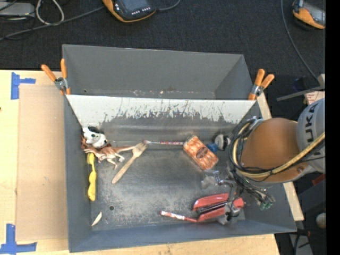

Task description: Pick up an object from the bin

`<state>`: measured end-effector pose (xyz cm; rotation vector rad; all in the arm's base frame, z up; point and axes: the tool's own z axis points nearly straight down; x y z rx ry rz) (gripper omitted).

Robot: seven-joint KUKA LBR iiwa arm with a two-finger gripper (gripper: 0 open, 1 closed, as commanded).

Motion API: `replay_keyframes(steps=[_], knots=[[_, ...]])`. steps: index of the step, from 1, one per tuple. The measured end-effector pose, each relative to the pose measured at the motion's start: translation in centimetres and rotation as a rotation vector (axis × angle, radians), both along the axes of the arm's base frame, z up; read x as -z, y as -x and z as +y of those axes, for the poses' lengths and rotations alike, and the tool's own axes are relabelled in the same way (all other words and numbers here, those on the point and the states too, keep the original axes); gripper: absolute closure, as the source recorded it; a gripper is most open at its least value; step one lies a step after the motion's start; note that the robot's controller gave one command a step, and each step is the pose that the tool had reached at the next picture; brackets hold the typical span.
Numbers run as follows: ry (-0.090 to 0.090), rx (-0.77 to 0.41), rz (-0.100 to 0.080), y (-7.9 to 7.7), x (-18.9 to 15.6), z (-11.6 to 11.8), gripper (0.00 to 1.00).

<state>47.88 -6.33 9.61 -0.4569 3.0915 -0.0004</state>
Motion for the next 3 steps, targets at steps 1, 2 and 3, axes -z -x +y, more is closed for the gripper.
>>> replay_keyframes(steps=[1, 2, 3], knots=[[-0.002, 0.138, 0.007, 0.4, 2.5, -2.1, 1.00], [-0.002, 0.139, 0.007, 0.4, 2.5, -2.1, 1.00], [-0.004, 0.159, 0.013, 1.0, -5.4, -3.6, 0.00]])
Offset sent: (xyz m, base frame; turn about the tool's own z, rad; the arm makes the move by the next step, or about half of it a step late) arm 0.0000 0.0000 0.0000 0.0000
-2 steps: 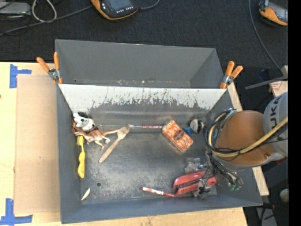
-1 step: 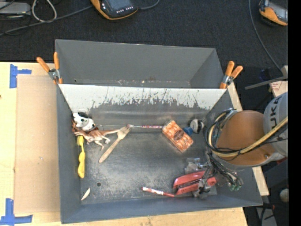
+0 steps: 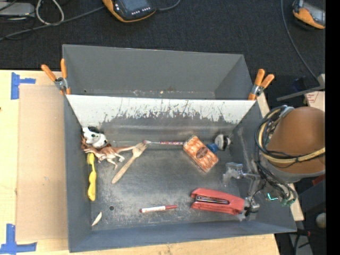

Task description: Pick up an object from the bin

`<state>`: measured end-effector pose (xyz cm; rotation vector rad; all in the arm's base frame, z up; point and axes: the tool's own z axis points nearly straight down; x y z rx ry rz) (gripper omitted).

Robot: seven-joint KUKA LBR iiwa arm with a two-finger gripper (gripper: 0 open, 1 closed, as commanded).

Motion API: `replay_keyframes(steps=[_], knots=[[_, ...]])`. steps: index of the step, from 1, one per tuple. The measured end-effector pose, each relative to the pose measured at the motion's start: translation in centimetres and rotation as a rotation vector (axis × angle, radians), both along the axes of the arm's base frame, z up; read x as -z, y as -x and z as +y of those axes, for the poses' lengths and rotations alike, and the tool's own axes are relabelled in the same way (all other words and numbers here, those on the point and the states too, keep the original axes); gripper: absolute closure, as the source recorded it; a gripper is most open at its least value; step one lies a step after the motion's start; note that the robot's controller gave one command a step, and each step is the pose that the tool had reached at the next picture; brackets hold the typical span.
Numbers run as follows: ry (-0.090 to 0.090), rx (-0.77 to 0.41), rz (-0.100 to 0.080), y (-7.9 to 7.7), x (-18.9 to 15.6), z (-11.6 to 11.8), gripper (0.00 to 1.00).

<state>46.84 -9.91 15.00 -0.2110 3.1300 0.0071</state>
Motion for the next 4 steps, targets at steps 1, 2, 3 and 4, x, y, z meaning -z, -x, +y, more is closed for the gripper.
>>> replay_keyframes(steps=[1, 2, 3, 4], knots=[[0.001, 0.004, -0.005, -0.1, -0.6, -0.2, 0.00], [0.002, 0.196, -0.011, -1.2, 1.9, 1.7, 0.00], [0.000, 0.172, -0.003, -1.4, 3.5, 2.7, 0.00], [-0.003, 0.350, -0.001, -1.5, 6.6, 3.2, 0.00]])
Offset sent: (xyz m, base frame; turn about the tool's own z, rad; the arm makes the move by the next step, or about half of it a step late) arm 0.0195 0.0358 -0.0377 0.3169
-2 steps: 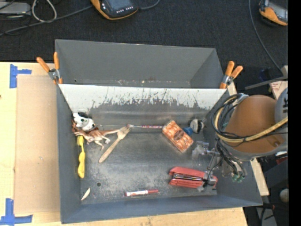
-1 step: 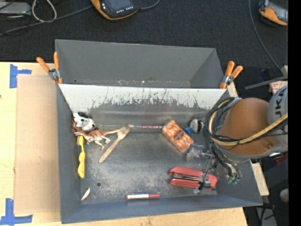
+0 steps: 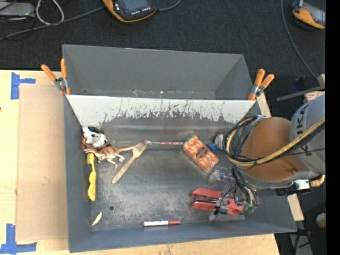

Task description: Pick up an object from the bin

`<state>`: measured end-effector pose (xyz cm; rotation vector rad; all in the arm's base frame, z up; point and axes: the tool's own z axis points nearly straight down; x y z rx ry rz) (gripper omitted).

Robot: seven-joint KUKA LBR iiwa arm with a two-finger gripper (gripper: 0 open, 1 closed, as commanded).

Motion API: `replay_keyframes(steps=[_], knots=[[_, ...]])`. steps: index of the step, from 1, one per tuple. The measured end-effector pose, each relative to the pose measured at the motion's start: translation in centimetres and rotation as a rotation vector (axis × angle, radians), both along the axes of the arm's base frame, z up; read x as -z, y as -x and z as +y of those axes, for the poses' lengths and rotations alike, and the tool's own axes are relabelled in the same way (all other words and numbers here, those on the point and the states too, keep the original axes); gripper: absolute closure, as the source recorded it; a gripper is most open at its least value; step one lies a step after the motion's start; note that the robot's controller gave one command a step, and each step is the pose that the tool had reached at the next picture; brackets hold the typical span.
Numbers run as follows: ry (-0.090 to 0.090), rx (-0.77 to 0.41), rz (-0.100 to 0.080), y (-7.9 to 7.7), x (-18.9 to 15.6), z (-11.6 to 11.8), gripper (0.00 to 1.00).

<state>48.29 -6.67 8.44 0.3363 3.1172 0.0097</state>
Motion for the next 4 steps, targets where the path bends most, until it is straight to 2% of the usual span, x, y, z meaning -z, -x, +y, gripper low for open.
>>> replay_keyframes(steps=[1, 2, 3, 4], knots=[[0.002, -0.189, -0.002, 0.5, 1.5, -0.2, 1.00], [0.002, -0.188, -0.002, 0.5, 1.5, -0.2, 1.00], [0.000, -0.205, 0.005, 0.8, -5.9, -1.0, 1.00], [0.001, -0.202, -0.001, 0.6, -11.5, -1.0, 1.00]])
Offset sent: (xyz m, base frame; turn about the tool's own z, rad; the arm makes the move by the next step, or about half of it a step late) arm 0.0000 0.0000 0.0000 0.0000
